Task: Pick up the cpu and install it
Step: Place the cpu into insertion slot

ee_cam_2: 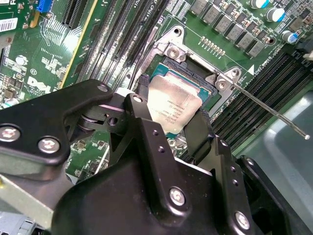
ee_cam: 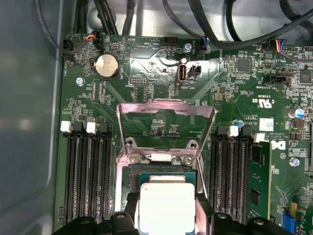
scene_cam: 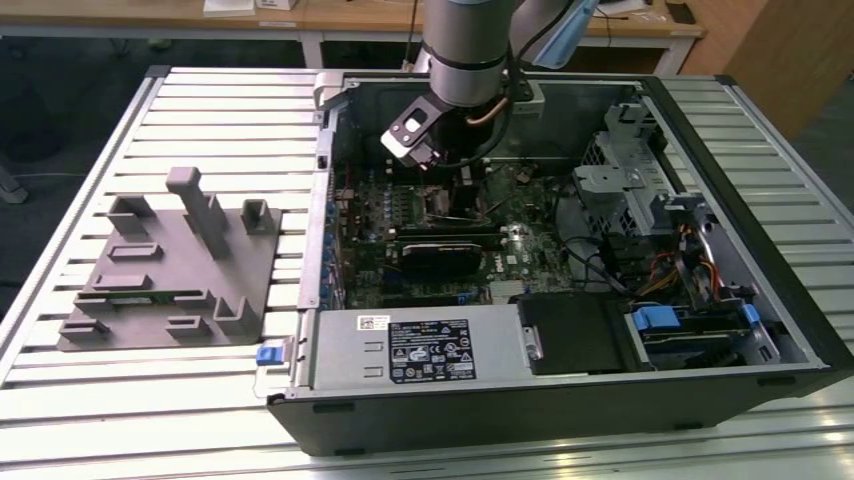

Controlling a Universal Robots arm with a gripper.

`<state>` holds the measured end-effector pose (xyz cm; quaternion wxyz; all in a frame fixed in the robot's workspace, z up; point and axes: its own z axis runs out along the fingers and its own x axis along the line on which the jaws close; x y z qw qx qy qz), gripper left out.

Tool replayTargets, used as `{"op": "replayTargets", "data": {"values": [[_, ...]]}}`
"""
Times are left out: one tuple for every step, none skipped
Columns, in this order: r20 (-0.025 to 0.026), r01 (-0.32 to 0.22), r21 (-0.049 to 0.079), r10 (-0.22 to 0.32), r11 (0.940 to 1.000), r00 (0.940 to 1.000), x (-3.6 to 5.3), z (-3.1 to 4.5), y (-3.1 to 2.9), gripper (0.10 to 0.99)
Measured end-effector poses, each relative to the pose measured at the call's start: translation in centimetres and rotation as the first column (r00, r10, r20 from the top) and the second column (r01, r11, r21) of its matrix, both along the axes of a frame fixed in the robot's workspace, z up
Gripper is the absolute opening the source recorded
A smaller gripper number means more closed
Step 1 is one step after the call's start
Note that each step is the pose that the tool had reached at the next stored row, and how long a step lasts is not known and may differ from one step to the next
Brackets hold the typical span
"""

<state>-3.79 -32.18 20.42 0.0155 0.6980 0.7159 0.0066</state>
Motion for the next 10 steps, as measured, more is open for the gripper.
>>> {"op": "replayTargets", "data": {"values": [[0.0, 0.0, 0.0, 0.0, 1.0, 1.0, 0.0, 0.0, 0.06, 0.541], [0.0, 0.0, 0.0, 0.0, 1.0, 1.0, 0.0, 0.0, 0.13, 0.541], [0.0, 0.0, 0.0, 0.0, 1.0, 1.0, 0.0, 0.0, 0.18, 0.541], [0.0, 0.0, 0.0, 0.0, 1.0, 1.0, 0.0, -0.01, 0.22, 0.541], [0.0001, 0.0, 0.0, 0.0, 1.0, 1.0, 0.01, -0.03, 0.24, 0.541], [0.0001, 0.0, 0.0, 0.0, 1.0, 1.0, 0.01, -0.05, 0.26, 0.541], [0.0, 0.001, 0.0, -0.001, 1.0, 1.0, 0.0, -0.08, 0.28, 0.541], [0.0, 0.002, 0.0, -0.002, 1.0, 1.0, 0.0, -0.11, 0.3, 0.541], [0.0, 0.003, 0.0, -0.003, 1.0, 1.0, 0.0, -0.14, 0.3, 0.541], [0.0, 0.003, 0.0, -0.003, 1.0, 1.0, -0.01, -0.18, 0.3, 0.541]]}}
